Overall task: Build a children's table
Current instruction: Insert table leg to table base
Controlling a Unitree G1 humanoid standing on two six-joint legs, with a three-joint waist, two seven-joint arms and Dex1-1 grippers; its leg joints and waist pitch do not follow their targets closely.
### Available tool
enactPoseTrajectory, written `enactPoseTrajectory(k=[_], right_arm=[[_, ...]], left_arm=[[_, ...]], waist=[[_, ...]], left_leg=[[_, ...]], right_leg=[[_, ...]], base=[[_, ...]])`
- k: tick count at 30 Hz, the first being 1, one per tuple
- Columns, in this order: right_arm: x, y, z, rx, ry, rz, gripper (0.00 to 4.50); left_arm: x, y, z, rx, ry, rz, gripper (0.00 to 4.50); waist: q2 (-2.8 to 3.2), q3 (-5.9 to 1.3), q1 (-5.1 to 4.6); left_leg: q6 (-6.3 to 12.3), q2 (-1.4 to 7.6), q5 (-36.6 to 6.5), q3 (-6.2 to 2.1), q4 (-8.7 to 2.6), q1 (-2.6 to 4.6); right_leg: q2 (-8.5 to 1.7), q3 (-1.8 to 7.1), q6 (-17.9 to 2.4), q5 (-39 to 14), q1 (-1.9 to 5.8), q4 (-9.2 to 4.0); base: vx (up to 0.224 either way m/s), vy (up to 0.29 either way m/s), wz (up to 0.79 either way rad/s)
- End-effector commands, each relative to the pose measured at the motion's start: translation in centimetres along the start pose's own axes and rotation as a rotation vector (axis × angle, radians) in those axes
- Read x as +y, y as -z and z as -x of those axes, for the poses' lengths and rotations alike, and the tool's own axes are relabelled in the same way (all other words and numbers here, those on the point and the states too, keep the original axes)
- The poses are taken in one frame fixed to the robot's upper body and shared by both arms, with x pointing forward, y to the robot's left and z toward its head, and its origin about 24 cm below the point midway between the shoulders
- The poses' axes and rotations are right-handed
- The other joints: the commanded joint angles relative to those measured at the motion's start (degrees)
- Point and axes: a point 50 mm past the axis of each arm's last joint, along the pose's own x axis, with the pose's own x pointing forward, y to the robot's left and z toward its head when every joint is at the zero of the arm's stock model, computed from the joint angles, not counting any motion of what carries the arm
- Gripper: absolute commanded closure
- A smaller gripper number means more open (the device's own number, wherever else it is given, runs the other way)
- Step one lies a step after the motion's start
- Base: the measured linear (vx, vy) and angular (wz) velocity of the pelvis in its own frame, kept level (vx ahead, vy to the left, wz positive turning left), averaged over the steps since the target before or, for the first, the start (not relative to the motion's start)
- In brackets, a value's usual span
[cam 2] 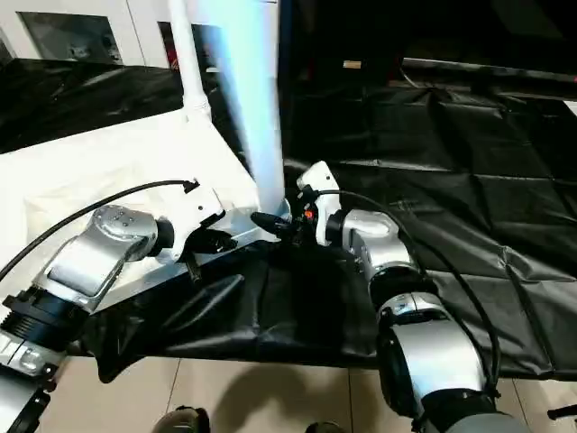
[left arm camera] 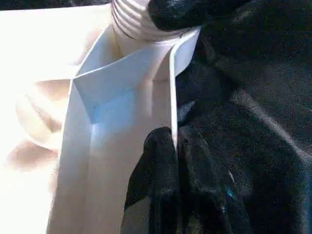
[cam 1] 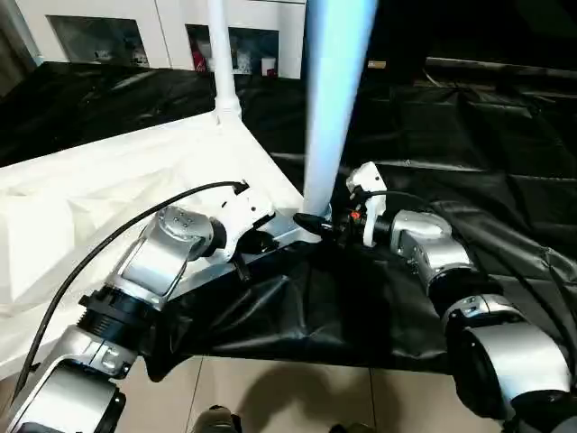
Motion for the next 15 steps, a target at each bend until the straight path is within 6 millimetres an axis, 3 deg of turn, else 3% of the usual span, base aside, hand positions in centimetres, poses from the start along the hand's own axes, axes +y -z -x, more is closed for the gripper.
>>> enactPoseTrajectory(k=[1, 3, 10, 11, 12, 15], right_arm=[[0.45, 1.43, -0.01, 0.034, -0.007, -0.048, 1.46], [0.36, 1.51, 0.02, 0.024, 0.009, -0.075, 1.57], [0.37, 1.86, 0.06, 0.027, 0.009, -0.145, 1.68], [0.36, 1.93, 0.11, 0.034, 0.006, -0.145, 1.69], [0.36, 1.95, 0.13, 0.036, 0.005, -0.145, 1.69], [0.35, 2.14, 0.25, 0.052, 0.0, -0.148, 1.7]], left_arm=[[-0.69, -0.8, -0.16, -0.019, 0.04, -0.042, 4.5], [-0.66, -0.82, -0.18, -0.021, 0.046, -0.052, 4.5], [-0.86, -0.85, 0.06, -0.042, 0.091, -0.098, 4.5], [-0.93, -0.87, 0.09, -0.048, 0.106, -0.114, 4.5], [-0.95, -0.87, 0.09, -0.049, 0.109, -0.118, 4.5], [-1.11, -0.92, 0.2, -0.059, 0.134, -0.125, 4.5]], waist=[[1.0, -5.42, 0.11], [1.19, -5.47, 0.17], [1.17, -5.49, 0.15], [1.68, -5.66, 0.3], [1.34, -5.62, 0.24], [1.37, -5.71, 0.21]], left_leg=[[4.83, 0.26, -6.65, 0.36, -3.03, 0.95], [3.84, 0.32, -8.27, 0.31, -3.11, 1.07], [3.09, 0.28, -8.78, 0.29, -3.1, 0.97], [2.98, 0.27, -8.74, 0.19, -3.03, 1.02], [2.92, 0.3, -8.86, 0.25, -3.07, 0.93], [2.99, 0.27, -8.31, 0.31, -2.98, 0.96]], right_leg=[[-2.39, 1.93, -19.31, 4.66, 3.78, -2.94], [-2.51, 1.97, -18.98, 2.87, 3.8, -3.02], [-2.4, 1.97, -18.85, 3.13, 3.78, -2.92], [-2.44, 1.92, -18.9, 3.16, 3.83, -2.84], [-2.41, 1.91, -18.85, 3.36, 3.82, -2.88], [-2.34, 1.93, -19.02, 4.46, 3.79, -2.74]], base=[[0.0, 0.0, 0.0], [0.0, 0.0, 0.0], [0.0, 0.0, 0.0], [0.0, 0.0, 0.0], [0.0, 0.0, 0.0], [0.0, 0.0, 0.0]])
